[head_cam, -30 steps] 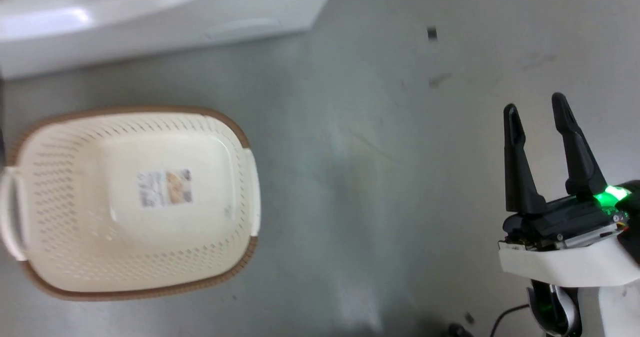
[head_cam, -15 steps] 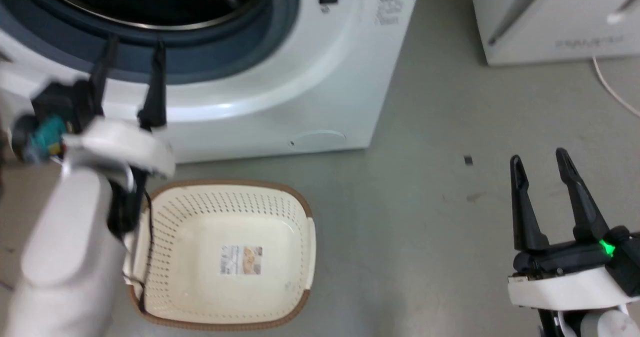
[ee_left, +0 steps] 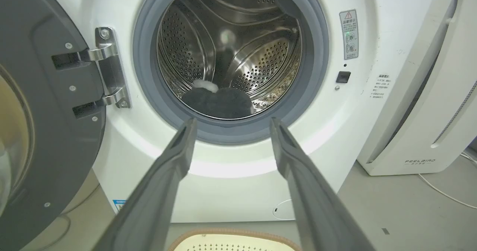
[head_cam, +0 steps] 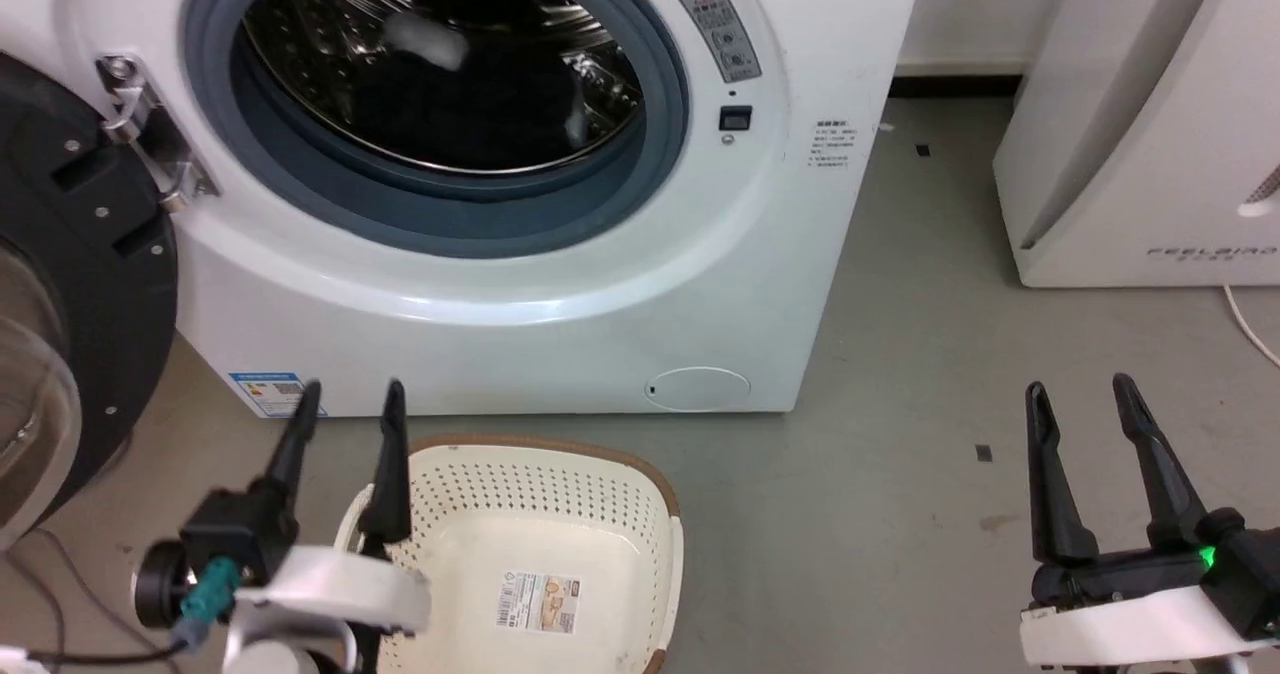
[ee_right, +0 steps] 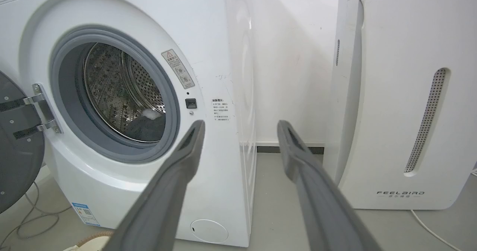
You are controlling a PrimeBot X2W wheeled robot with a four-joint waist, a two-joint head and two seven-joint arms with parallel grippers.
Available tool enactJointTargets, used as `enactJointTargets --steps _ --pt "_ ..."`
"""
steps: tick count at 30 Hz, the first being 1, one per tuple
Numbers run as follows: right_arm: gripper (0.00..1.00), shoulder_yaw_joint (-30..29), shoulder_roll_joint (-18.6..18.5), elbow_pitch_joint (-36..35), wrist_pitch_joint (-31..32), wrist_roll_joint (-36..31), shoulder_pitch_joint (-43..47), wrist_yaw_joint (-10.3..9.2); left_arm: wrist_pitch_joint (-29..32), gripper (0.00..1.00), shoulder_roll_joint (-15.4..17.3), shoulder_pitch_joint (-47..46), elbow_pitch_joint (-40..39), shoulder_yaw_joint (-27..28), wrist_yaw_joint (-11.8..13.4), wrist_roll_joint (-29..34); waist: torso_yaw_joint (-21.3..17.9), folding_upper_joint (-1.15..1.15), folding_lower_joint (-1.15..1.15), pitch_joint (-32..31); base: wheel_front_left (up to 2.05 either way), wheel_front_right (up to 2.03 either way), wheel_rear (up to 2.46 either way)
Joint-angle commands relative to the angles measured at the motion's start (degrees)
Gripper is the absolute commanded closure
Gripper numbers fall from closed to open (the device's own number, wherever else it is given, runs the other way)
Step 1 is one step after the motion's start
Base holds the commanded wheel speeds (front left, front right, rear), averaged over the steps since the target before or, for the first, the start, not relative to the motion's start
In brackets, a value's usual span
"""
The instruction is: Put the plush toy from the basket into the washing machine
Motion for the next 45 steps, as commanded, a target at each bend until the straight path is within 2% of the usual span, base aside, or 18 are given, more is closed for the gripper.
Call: enactJointTargets --steps 1,11,23,24,45 --pt "0.0 -0.1 -0.01 0.3 -0.25 0.0 1.09 -0.04 -0.3 0.0 -0.96 1.57 -0.56 0.36 -0.28 0.54 0.54 0.0 0.02 -0.73 0.0 0.0 0.0" --pt "0.0 1.12 -0.01 2.1 -0.25 0.27 2.54 -0.04 -0.3 0.0 -5.16 7.28 -0.03 2.65 -2.08 4.67 1.02 0.0 0.02 -1.81 0.0 0.0 0.0" --pt "0.0 1.59 -0.01 3.01 -0.25 0.38 2.64 -0.04 -0.3 0.0 -7.64 7.54 0.76 5.3 -4.35 8.43 1.34 0.0 0.02 -2.05 0.0 0.0 0.0" --pt "1.0 1.47 0.0 2.84 0.02 0.33 2.03 0.0 0.02 1.0 -7.68 6.91 0.64 5.24 -4.23 8.28 1.34 0.0 0.02 -2.05 0.0 0.0 0.0" --pt "1.0 1.51 0.0 3.1 2.1 -0.8 1.68 -0.01 2.11 1.0 -8.2 7.02 -0.44 5.67 -4.16 9.74 1.18 0.0 0.02 -2.78 0.0 0.0 0.0"
